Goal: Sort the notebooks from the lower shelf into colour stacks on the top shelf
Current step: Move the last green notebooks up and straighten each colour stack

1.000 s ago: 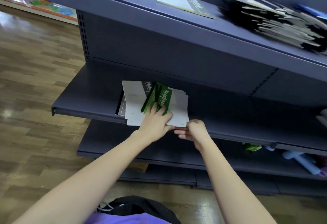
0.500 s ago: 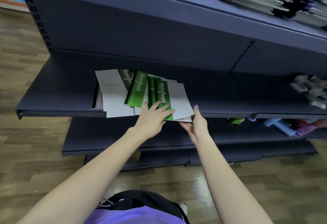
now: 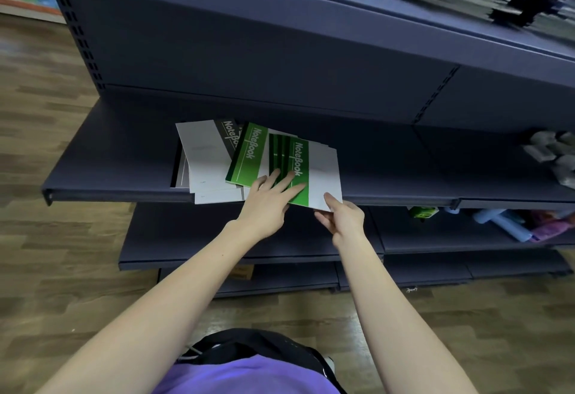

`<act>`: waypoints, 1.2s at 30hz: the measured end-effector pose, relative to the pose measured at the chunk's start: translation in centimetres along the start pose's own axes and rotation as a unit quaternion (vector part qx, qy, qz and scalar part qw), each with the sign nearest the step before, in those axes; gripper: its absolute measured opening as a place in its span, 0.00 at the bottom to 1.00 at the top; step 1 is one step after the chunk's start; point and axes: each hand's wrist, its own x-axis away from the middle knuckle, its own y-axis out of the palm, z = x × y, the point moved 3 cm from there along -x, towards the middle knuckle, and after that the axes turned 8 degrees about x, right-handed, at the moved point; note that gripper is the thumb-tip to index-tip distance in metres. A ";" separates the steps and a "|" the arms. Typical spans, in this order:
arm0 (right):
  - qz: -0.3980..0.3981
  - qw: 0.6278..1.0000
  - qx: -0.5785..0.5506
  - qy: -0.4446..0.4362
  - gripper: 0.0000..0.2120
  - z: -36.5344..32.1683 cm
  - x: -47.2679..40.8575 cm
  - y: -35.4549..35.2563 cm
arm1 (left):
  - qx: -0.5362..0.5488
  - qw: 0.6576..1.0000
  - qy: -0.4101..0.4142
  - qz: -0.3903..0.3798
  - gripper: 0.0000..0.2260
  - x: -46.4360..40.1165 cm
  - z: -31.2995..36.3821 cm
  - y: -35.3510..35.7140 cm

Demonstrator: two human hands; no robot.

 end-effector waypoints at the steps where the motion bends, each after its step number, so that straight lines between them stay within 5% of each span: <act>1: 0.004 1.000 -0.004 0.002 0.15 0.1 -0.1 -0.3 | 0.001 1.000 -0.002 0.004 0.29 0.1 0.0 0.0; 6: 0.026 0.999 -0.046 0.009 0.08 0.2 -0.3 -1.0 | -0.030 0.998 -0.043 0.018 0.35 0.3 0.1 0.3; 13: 0.064 0.996 -0.059 0.003 0.06 0.1 -0.5 -2.9 | -0.028 0.999 -0.037 -0.021 0.32 -0.1 0.7 0.7; 19: 0.017 0.997 -0.071 0.024 0.15 0.4 -0.5 -3.9 | -0.020 0.999 -0.012 -0.040 0.31 -0.2 1.5 1.1; 27: -0.034 0.994 -0.107 0.004 0.12 0.6 1.5 -4.2 | 0.000 1.000 0.005 -0.027 0.30 0.0 1.5 1.3; 36: 0.042 0.998 -0.038 -0.027 0.08 -0.3 2.9 -5.8 | -0.057 0.997 0.034 -0.039 0.31 0.2 2.4 0.6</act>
